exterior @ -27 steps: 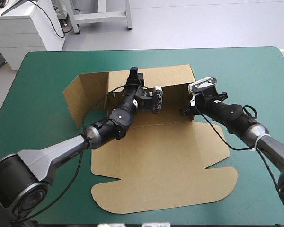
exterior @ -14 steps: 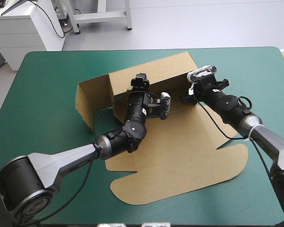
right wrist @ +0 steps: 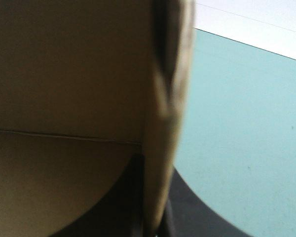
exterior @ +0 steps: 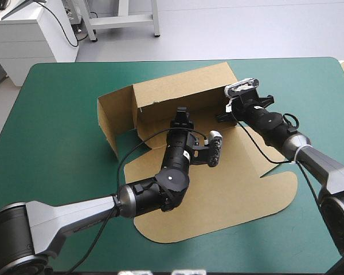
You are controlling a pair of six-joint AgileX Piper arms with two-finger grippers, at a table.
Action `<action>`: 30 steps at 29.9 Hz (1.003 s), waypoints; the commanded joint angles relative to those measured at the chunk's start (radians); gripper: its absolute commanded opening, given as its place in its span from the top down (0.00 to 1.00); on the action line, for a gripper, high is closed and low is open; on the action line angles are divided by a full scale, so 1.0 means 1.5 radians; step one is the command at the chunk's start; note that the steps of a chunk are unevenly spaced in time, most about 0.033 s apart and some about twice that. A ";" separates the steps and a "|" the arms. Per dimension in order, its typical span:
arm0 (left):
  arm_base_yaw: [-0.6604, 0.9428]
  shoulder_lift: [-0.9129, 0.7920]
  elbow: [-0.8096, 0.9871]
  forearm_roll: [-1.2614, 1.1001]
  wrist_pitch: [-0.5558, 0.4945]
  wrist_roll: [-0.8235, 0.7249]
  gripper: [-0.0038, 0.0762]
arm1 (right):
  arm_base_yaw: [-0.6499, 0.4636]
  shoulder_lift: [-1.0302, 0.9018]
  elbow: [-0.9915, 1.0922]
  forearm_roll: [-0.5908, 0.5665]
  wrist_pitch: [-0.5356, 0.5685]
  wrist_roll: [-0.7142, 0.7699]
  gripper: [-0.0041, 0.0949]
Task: Fold the box
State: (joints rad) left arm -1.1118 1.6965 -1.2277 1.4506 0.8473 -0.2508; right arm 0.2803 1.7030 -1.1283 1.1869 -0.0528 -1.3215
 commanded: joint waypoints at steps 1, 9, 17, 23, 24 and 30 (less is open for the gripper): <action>-0.001 -0.048 -0.018 -0.060 0.032 0.076 0.95 | -0.005 -0.031 -0.024 -0.001 0.010 -0.004 0.98; 0.071 -0.118 -0.091 -0.466 0.064 0.391 0.93 | -0.005 -0.031 -0.023 -0.001 0.073 0.005 0.98; 0.240 -0.170 -0.255 -0.805 0.104 0.570 0.93 | -0.005 -0.031 -0.022 -0.001 0.075 0.009 0.98; 0.389 -0.173 -0.337 -0.857 0.161 0.629 0.93 | -0.005 -0.031 -0.022 -0.001 0.095 0.009 0.98; 0.426 -0.173 -0.336 -0.870 0.158 0.645 0.93 | -0.005 -0.031 -0.022 -0.001 0.104 0.009 0.98; 0.667 -0.160 -0.336 -1.090 0.134 0.696 0.93 | -0.005 -0.031 -0.022 -0.001 0.134 0.024 0.98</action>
State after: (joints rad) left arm -0.2512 1.4839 -1.7002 -0.0104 1.1145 0.7586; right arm 0.2751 1.7030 -1.1283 1.1748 0.1401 -1.2950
